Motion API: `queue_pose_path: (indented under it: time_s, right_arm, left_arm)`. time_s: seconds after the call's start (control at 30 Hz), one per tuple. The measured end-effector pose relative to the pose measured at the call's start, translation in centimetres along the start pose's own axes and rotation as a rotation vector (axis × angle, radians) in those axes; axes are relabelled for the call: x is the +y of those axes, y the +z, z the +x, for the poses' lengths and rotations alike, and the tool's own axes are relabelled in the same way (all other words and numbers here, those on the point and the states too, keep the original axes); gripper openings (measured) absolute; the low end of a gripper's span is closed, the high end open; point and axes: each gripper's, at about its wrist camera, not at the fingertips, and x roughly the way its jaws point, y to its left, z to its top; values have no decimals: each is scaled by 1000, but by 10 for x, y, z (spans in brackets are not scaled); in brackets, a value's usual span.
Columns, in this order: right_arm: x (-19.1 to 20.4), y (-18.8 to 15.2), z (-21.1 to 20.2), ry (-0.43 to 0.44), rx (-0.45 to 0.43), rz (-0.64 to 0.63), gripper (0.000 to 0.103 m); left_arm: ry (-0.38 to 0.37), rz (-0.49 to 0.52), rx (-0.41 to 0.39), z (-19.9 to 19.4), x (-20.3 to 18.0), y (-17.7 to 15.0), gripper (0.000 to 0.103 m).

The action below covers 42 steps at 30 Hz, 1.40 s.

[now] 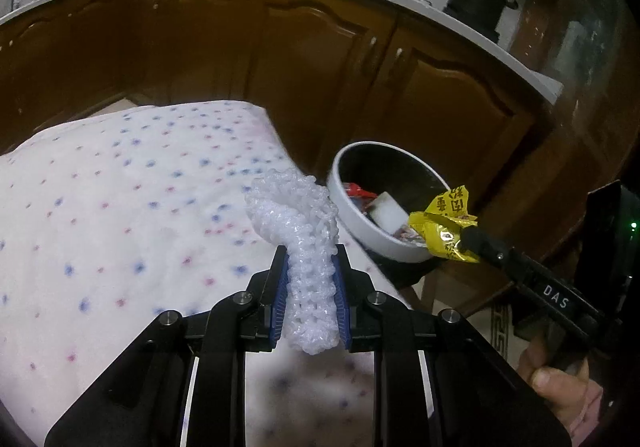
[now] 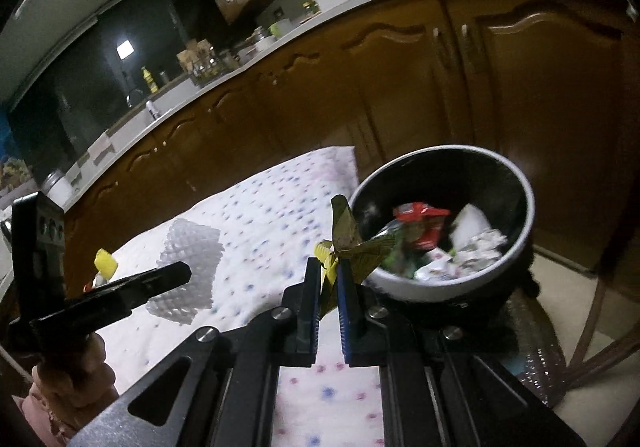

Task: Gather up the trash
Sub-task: 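Carry the foam net and yellow wrapper over the white bin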

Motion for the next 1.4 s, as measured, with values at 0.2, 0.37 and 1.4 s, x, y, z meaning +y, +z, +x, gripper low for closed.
queue_pose_path:
  time_s: [0.2,0.37,1.4]
  right_arm:
    - [-24,11,-7,-26,-19,30,8]
    - [-33,17,-11,-38,-29,40,8]
    - [-75,51,11,-54,-12,83,9]
  left_arm:
    - [-31,50,25,18,-26,12,19]
    - [-44,80,36,28,-42,20,19]
    - [8,162,71,93,-93,57,20]
